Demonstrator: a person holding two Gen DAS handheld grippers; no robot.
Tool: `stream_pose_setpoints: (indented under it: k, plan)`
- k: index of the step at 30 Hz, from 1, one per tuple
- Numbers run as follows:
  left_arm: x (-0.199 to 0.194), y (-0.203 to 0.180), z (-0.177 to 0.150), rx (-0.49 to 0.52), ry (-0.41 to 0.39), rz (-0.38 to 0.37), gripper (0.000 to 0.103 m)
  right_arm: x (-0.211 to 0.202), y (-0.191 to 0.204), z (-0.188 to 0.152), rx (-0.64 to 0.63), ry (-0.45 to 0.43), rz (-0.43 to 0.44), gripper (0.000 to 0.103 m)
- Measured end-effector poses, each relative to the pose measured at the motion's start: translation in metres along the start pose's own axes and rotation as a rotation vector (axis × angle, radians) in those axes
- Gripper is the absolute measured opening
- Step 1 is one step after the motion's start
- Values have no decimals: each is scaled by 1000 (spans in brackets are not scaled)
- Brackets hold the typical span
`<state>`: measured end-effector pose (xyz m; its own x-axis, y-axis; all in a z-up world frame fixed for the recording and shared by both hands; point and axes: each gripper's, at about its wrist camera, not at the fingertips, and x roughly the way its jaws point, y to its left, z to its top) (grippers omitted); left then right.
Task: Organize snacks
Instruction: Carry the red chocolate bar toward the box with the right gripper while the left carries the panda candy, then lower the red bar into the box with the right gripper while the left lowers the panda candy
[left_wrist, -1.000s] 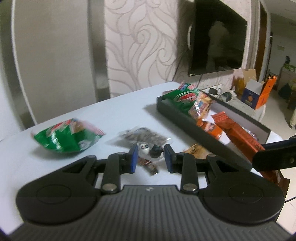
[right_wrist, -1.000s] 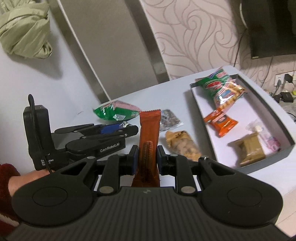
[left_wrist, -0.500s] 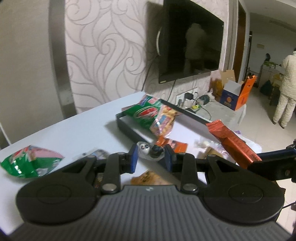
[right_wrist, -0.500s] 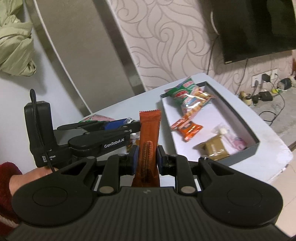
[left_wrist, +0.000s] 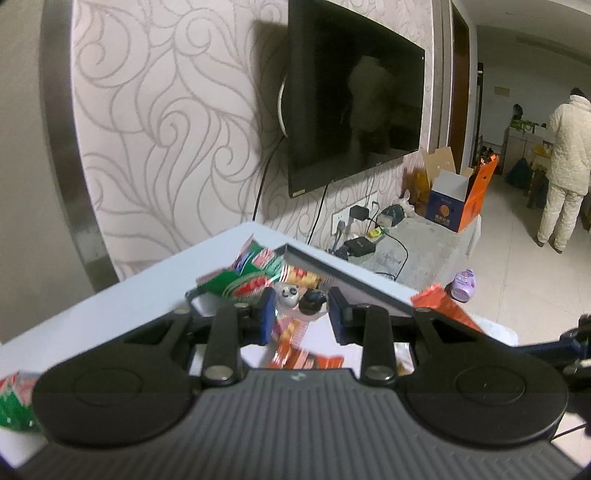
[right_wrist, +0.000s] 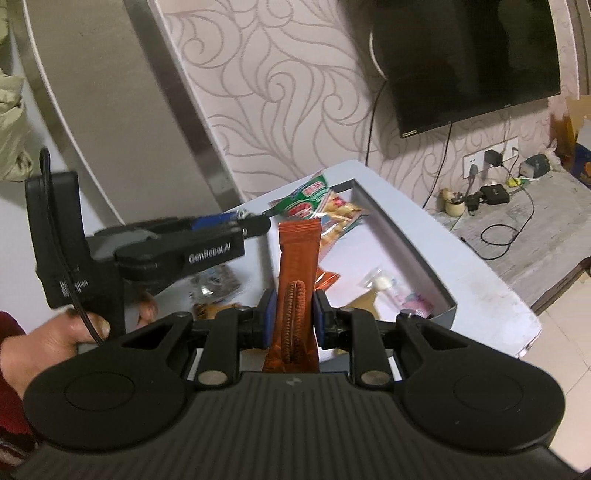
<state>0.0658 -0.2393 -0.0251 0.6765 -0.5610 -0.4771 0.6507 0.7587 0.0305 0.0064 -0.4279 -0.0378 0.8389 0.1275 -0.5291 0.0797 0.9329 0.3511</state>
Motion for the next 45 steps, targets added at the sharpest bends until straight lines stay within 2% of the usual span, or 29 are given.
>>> stream_pose_setpoints:
  k: [8, 18, 29, 45]
  plan:
    - [27, -7, 3, 22, 12, -2, 34, 19, -13, 6, -17, -23, -46, 25]
    - [57, 3, 2, 53, 43, -24, 34, 49, -18, 4, 4, -17, -79, 25]
    - [85, 5, -15, 16, 108, -53, 34, 77, -21, -3, 22, 51, -119, 25]
    - [104, 14, -20, 7, 125, -11, 34, 110, -21, 5, -46, 89, -135, 25]
